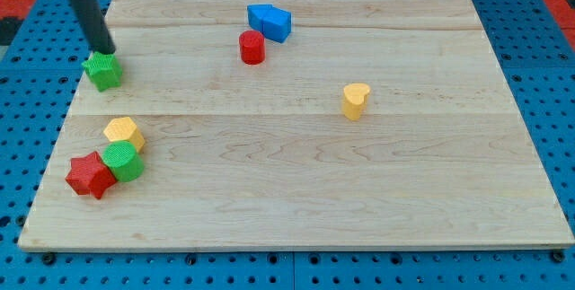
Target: Place your arm right to the yellow heart
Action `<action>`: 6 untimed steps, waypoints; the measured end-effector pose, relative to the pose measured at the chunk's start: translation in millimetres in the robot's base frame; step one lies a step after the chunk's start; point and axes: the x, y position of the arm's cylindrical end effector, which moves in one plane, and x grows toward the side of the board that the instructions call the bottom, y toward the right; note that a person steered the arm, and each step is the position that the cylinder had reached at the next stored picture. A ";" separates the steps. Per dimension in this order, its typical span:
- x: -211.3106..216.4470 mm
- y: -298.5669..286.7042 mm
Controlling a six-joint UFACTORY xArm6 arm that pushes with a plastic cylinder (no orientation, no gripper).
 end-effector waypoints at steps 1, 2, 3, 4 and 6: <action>50.8 26.3; 73.8 57.9; 77.7 73.4; 58.1 183.8; 132.0 370.9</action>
